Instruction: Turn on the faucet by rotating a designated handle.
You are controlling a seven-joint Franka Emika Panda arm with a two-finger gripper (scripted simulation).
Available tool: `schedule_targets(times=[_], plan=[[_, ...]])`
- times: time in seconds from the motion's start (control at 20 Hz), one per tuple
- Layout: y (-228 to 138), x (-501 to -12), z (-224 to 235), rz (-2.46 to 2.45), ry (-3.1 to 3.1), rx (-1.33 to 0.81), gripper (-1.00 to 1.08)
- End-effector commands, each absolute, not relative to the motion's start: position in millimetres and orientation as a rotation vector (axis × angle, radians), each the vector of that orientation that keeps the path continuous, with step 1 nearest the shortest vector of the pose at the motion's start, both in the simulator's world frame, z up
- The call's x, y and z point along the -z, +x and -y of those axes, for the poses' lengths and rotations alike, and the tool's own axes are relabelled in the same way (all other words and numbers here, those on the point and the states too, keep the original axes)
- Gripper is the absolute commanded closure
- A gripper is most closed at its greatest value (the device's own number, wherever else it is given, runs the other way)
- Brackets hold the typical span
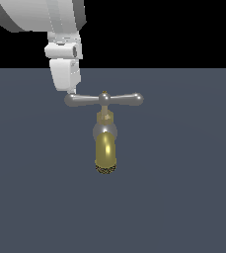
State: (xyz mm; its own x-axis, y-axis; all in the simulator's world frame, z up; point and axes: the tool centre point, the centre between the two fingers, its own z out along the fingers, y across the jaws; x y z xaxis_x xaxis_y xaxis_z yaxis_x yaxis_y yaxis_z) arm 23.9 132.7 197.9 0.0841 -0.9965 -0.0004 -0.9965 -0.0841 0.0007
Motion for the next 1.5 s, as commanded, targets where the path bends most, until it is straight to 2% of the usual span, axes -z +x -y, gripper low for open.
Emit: schedule_targets(times=[0.0,1.3,1.45], plan=[[17.2,-197.9,-132.9,2.126,2.313,0.001,1.08],[-49.9,-197.9,-133.9,2.127,2.312,0.001,1.08],[-47.0,-198.3,-129.8,2.133,2.31,-0.009,1.08]])
